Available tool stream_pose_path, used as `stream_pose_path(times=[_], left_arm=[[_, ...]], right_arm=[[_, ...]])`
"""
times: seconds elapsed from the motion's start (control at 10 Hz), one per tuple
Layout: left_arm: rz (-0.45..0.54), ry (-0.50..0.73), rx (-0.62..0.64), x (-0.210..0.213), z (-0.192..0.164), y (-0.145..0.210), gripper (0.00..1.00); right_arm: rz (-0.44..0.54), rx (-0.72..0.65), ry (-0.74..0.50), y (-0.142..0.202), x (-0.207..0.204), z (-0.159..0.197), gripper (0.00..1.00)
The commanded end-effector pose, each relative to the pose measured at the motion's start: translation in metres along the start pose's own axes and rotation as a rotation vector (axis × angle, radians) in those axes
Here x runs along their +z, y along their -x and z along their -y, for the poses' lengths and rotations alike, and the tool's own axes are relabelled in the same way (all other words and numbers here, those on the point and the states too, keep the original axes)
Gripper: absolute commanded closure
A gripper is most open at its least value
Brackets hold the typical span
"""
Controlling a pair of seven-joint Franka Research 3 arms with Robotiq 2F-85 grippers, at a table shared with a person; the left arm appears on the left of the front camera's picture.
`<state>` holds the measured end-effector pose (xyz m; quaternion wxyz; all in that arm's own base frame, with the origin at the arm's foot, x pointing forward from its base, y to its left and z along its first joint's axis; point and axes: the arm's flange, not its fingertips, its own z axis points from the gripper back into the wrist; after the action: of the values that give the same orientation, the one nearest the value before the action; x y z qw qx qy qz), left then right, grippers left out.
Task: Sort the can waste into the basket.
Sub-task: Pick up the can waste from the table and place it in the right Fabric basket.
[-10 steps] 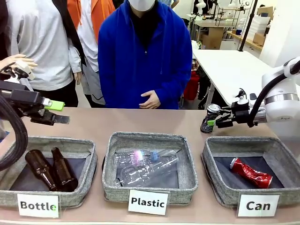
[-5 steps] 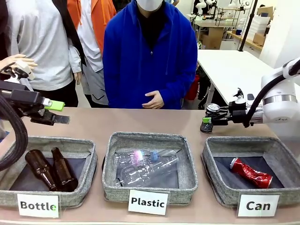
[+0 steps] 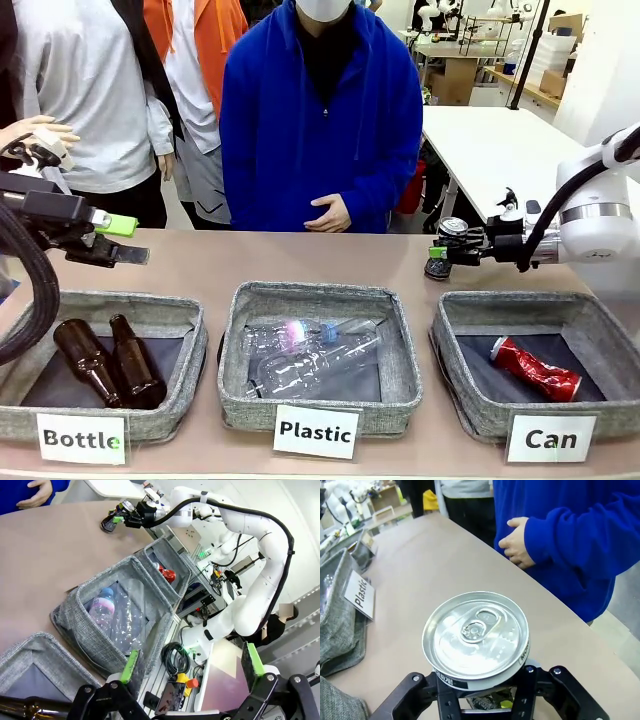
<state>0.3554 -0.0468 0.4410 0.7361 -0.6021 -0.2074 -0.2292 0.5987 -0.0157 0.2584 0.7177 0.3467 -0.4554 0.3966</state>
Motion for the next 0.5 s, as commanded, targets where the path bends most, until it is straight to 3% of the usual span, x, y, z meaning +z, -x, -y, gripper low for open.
stream_pose_path(times=[0.0, 0.1, 0.4], left_arm=[[-0.004, 0.008, 0.008, 0.003, 0.002, 0.002, 0.0], [-0.004, 0.008, 0.008, 0.003, 0.002, 0.002, 0.0], [-0.004, 0.008, 0.008, 0.003, 0.002, 0.002, 0.0]], right_arm=[[0.013, 0.007, -0.016, -0.022, 0.005, -0.009, 1.0], [0.029, 0.026, -0.033, -0.041, 0.015, -0.022, 1.0], [-0.121, 0.035, 0.038, -0.123, 0.075, -0.11, 1.0]])
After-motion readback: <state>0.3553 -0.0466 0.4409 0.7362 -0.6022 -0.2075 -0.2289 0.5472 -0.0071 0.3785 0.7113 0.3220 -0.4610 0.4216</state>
